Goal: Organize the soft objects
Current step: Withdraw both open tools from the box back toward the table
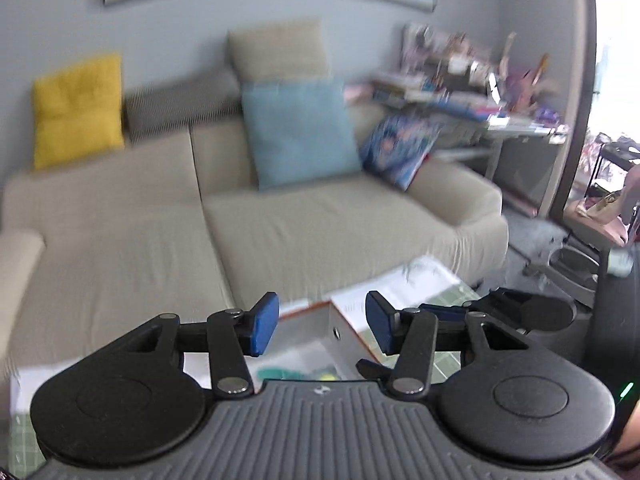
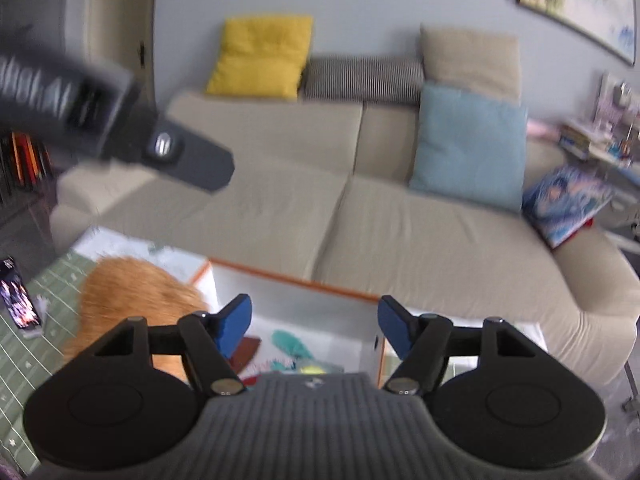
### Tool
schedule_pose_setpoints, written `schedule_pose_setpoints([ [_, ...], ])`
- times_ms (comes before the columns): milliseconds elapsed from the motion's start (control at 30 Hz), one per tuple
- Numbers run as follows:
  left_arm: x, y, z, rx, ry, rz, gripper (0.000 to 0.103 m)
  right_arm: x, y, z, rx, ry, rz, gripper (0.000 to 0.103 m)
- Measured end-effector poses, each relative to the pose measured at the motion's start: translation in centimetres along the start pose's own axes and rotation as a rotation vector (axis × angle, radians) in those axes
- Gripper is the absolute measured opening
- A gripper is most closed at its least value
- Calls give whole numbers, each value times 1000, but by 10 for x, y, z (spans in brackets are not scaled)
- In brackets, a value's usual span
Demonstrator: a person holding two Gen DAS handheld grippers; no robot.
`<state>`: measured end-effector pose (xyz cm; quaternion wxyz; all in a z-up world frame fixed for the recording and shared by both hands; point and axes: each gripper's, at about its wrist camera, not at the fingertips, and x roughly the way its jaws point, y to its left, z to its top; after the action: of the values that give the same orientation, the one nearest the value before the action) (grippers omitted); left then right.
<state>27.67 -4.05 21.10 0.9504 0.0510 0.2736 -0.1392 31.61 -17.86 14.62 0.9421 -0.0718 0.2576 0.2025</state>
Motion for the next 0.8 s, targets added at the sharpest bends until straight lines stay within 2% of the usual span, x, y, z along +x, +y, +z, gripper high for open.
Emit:
schedule_pose_setpoints([
  [167, -46, -20, -51, -21, -141, 29, 60, -56, 16, -23, -17, -142, -3, 71],
  [333, -61, -27, -114, -125, -209, 44, 60, -98, 39, -70, -31, -255, -48, 73],
  [433, -68, -35, -150, -117, -249, 54, 60, -114, 49, -102, 11, -292, -66, 73],
  [600, -75, -41, -198, -168, -268, 50, 60, -134, 67, -153, 37, -337, -143, 73],
  [733, -67, -41, -229, -175, -225, 53, 59, -140, 72, -186, 77, -315, -175, 73],
  [800, -64, -44, -242, -176, -201, 56, 54, -141, 72, -200, 106, -311, -193, 73],
])
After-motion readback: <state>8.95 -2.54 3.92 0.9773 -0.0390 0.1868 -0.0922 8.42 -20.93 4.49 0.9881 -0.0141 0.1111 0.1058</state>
